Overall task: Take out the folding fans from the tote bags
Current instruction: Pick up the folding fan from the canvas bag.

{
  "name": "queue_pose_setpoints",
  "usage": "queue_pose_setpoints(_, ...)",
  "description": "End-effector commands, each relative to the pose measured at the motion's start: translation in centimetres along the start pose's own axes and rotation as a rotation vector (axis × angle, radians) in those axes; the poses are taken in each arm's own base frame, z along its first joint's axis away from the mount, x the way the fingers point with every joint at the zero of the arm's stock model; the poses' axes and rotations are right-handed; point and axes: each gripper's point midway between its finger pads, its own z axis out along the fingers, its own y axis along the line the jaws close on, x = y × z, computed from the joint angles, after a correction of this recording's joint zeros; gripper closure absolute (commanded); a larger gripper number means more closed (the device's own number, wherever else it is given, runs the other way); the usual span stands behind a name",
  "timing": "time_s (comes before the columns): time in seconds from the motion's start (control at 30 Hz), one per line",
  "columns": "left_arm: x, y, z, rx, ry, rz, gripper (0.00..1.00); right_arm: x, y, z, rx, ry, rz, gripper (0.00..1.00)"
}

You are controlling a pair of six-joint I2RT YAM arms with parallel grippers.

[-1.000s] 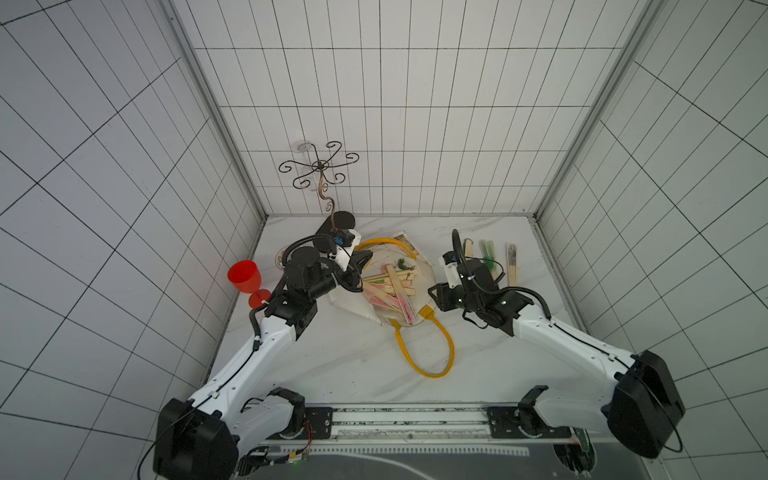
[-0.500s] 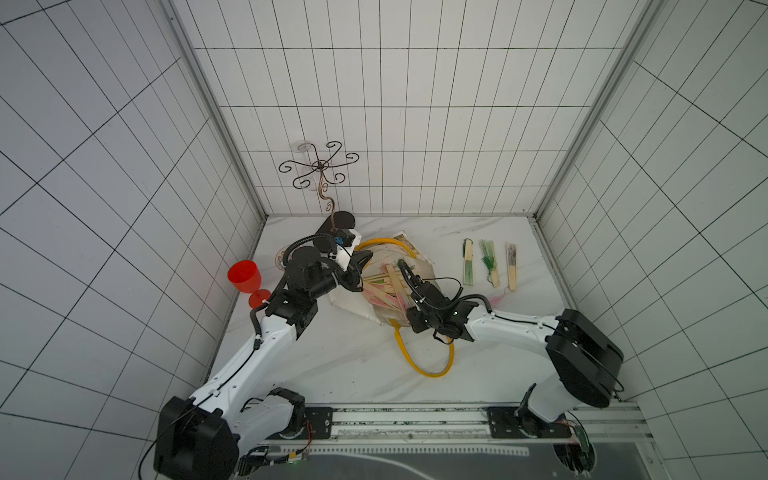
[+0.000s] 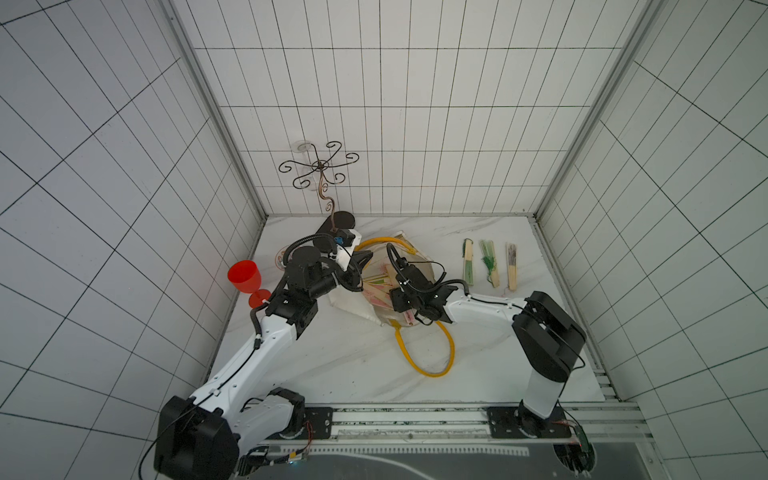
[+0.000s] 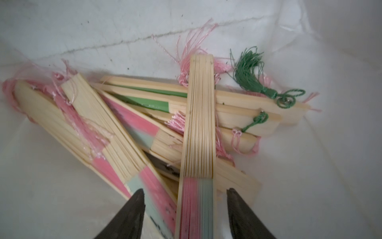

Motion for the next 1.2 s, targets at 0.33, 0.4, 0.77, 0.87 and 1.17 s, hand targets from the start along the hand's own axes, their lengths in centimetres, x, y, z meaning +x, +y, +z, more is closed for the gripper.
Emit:
queue_pose_setpoints(0.33, -3.1, -1.1, -0.1, 0.060, -0.094, 0.050, 1.00, -5.5, -1.0, 3.2, -0.022, -0.088, 0.070, 0.46)
queue_pose_setpoints(0.4, -3.0, -1.1, -0.1, 0.059, -0.092, 0.049, 1.00, -5.3, -0.9, 3.4, -0.031, -0.078, 0.070, 0.49)
queue_pose_setpoints(0.77, -3.2, -0.1, 0.0, 0.006, -0.093, 0.037, 1.00, -5.7, -0.6, 2.0, -0.065, -0.088, 0.059, 0.78)
queue_pose_setpoints(0.87, -3.3, 0.2, 0.0, -0.012, -0.094, 0.032, 1.00, -6.4, -0.5, 0.9, -0.072, -0.109, 0.059, 0.83)
queue_pose_setpoints(1.17, -3.3, 1.1, 0.0, -0.064, -0.094, 0.013, 1.00, -7.9, 0.5, -3.2, -0.105, -0.150, 0.032, 0.95)
